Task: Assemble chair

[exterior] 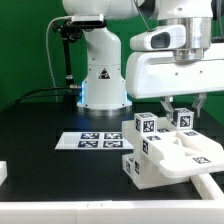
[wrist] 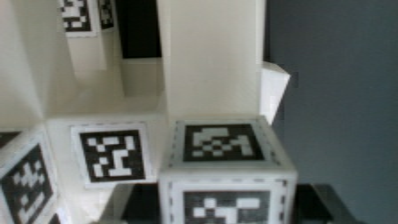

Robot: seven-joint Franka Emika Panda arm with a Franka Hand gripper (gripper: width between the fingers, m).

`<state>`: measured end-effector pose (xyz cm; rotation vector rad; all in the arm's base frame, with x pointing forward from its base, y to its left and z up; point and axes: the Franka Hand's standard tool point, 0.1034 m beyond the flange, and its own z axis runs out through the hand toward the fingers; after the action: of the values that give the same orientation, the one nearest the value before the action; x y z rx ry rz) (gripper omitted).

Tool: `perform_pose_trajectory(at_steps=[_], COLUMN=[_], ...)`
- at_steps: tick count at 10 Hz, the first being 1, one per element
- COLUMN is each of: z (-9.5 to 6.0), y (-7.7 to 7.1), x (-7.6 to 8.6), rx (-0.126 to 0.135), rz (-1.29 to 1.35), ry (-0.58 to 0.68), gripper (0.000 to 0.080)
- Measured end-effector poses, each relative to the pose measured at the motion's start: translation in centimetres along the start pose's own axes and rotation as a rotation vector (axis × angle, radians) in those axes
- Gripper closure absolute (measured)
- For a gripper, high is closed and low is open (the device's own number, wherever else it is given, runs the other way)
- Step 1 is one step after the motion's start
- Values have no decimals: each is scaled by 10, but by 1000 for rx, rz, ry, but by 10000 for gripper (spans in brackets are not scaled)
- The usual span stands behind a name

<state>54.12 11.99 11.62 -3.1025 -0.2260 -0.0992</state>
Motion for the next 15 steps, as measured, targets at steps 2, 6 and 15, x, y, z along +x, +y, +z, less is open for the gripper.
perform_pose_trajectory(at_steps=[2, 6, 15], z=[0, 0, -3], y=[-1, -3, -1], x=[-1, -2, -2], rx=[0, 21, 9], rz=[200, 720, -24], ry=[4, 3, -7], gripper=[515, 515, 151])
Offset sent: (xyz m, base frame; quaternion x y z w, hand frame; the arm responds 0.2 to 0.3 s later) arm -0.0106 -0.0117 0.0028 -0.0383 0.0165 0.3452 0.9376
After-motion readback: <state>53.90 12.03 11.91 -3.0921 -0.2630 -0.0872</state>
